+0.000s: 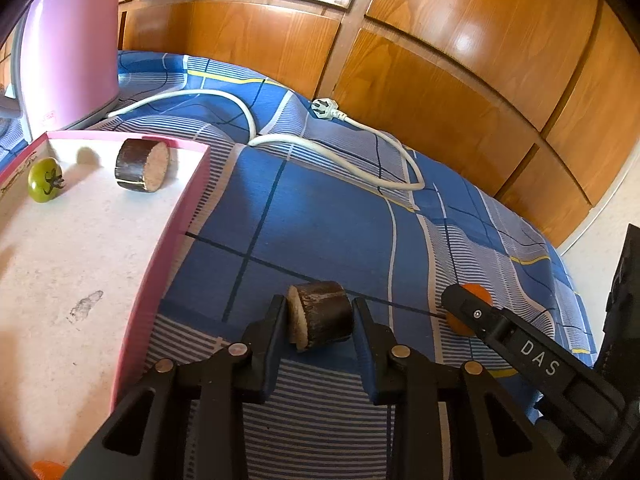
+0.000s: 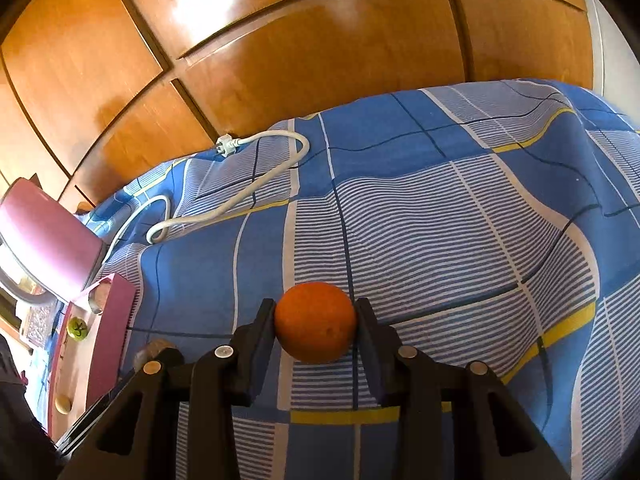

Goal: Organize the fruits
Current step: 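Lift and carry the eggplant slice and orange over the pink tray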

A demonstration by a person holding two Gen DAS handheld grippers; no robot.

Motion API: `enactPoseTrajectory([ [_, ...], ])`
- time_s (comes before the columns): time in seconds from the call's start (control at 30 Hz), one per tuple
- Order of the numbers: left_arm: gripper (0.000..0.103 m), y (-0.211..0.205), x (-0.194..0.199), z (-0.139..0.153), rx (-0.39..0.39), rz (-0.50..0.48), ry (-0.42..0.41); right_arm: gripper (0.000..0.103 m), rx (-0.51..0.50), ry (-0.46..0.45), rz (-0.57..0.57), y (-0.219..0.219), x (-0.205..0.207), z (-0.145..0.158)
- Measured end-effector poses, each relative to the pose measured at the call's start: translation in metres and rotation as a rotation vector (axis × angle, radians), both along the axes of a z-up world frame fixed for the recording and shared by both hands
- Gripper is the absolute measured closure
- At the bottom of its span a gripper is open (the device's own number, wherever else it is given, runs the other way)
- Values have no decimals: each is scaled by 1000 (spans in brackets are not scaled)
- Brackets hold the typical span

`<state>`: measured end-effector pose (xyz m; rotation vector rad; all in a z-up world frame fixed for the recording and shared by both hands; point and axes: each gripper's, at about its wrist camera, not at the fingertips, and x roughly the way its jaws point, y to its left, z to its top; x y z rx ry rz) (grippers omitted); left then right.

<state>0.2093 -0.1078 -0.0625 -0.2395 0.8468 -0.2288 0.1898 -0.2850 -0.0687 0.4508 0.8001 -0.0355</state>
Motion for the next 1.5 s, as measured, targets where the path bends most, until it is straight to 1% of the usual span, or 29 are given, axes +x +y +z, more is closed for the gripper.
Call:
enactPoseTrajectory([
  [0.27, 71, 3, -2, 2, -22, -2, -6, 62, 40, -2, -4, -4, 1, -2],
  [0.47, 71, 5, -11, 5, -22, -9, -4, 63, 5, 7, 7, -1, 1, 0],
  [0.7, 71, 3, -21, 5, -7, -45, 7, 63, -8, 11, 5, 2, -5, 0],
  [0.87, 71, -1, -31, 10, 16, -67, -15, 63, -18, 14, 16, 4, -13, 0],
  [1.13, 71, 5, -50, 8, 22, -66, -14, 63, -35, 21, 24, 9, -28, -1],
  [1.4, 71, 4, -75, 10, 62, -93, -60, 63, -74, 34, 35, 18, -45, 0],
  [1.5, 71, 1, -87, 11, 86, -118, -87, 63, -83, 37, 39, 21, -54, 0],
])
